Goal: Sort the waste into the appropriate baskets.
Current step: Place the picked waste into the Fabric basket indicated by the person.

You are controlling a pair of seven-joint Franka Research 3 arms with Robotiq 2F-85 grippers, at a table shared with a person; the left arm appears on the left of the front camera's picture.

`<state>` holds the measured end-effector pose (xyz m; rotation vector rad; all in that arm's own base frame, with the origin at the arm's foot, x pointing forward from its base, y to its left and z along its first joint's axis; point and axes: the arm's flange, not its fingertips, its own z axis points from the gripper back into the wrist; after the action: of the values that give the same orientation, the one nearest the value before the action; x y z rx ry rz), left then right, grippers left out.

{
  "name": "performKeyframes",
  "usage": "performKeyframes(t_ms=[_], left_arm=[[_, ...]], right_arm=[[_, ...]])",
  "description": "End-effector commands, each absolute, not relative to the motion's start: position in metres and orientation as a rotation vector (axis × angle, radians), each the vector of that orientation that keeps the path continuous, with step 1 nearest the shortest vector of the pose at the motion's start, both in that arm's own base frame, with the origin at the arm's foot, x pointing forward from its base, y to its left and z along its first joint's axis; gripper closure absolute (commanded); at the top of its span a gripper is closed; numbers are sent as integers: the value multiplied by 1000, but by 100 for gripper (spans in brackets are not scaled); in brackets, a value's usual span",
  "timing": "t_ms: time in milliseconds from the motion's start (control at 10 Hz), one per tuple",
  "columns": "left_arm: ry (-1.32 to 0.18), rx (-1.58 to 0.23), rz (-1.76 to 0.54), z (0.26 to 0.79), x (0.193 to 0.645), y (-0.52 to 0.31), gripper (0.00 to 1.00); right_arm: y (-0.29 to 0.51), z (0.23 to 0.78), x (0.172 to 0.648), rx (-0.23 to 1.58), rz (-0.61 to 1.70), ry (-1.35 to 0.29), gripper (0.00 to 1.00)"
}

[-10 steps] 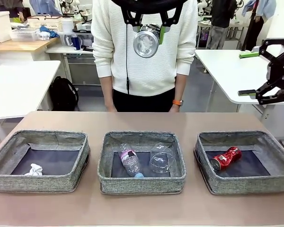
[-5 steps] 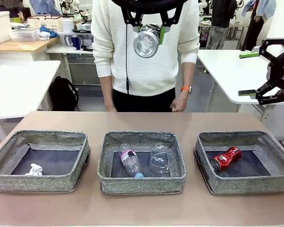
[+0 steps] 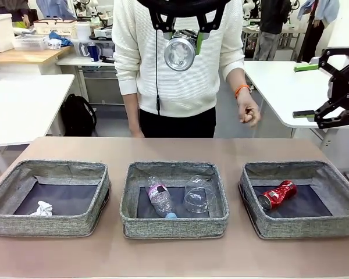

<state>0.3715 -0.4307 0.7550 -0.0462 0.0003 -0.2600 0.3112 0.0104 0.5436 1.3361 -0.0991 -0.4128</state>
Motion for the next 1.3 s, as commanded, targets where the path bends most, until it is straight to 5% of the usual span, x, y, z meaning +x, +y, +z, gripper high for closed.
performKeyframes(t_ms=[0, 900, 1200], left_arm=[[-19, -43, -244, 756, 368, -429, 58], [0, -46, -260, 755, 372, -431, 58], [-122, -205, -341, 686, 347, -457, 58]], right_arm=[[12, 546, 312, 1362, -406, -106, 0], [10, 544, 311, 1336, -413, -99, 0], [-86, 538, 269, 1191, -381, -35, 0]])
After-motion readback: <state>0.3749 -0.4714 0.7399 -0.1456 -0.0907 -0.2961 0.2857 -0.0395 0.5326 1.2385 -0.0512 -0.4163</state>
